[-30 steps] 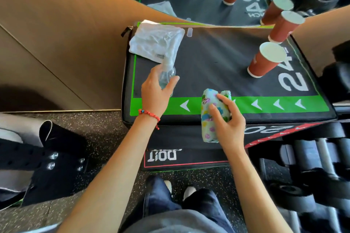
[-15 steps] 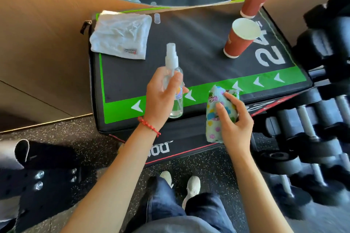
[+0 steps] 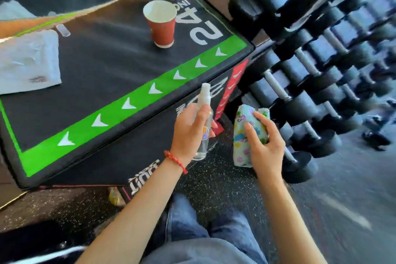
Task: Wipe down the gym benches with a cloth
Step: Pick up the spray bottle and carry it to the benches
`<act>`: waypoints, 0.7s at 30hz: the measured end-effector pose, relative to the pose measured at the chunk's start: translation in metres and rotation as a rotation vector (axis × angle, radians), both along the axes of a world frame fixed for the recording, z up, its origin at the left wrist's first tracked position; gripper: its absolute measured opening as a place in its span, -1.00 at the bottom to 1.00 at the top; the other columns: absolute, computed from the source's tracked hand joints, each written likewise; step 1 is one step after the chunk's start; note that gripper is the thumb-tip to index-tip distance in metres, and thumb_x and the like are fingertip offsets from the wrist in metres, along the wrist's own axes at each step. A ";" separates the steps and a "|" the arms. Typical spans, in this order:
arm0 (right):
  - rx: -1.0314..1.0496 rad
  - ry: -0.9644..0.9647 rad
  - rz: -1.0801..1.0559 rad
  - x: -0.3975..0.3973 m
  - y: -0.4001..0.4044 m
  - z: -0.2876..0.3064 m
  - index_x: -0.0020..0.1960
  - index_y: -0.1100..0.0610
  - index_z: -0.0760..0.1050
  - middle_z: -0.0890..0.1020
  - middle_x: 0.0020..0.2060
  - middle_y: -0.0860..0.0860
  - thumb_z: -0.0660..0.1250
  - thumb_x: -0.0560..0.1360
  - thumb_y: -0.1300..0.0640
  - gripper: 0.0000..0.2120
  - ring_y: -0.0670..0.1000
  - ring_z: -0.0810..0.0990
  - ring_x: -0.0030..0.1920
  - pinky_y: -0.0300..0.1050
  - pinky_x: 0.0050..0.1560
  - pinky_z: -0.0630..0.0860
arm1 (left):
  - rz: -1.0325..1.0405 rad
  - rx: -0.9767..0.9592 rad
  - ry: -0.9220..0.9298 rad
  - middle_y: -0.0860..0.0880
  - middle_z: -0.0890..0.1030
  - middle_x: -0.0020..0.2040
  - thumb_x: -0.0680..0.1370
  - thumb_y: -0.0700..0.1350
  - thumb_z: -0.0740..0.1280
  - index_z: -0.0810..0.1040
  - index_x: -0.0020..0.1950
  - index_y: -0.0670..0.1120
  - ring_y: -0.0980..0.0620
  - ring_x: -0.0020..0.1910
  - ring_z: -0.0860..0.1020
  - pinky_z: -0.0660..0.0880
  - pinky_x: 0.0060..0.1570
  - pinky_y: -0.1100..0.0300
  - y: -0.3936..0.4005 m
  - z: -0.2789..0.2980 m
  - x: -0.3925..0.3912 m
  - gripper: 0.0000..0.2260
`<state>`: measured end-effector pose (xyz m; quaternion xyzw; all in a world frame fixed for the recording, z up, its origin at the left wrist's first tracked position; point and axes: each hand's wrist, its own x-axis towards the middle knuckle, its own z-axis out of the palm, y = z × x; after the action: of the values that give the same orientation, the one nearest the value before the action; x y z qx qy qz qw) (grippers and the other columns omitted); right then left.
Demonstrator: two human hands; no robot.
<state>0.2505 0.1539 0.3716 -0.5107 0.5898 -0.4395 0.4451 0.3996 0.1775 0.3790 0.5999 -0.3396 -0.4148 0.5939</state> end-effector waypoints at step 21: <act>0.044 -0.035 -0.627 -0.313 0.043 -0.019 0.10 -0.04 0.55 0.60 -0.05 -0.18 0.41 0.43 0.12 -0.75 -0.18 0.61 -0.11 -0.12 -0.02 0.58 | -0.758 0.020 0.023 0.00 0.57 -0.38 0.38 0.03 0.34 0.46 -0.17 -0.16 0.13 -0.49 0.49 0.44 -0.41 0.31 -0.040 -0.016 -0.328 -0.74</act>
<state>-0.0629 0.1964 0.3525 -0.2867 0.7202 -0.5512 0.3088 0.0712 0.1370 0.3628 0.4330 -0.5265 -0.6152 0.3961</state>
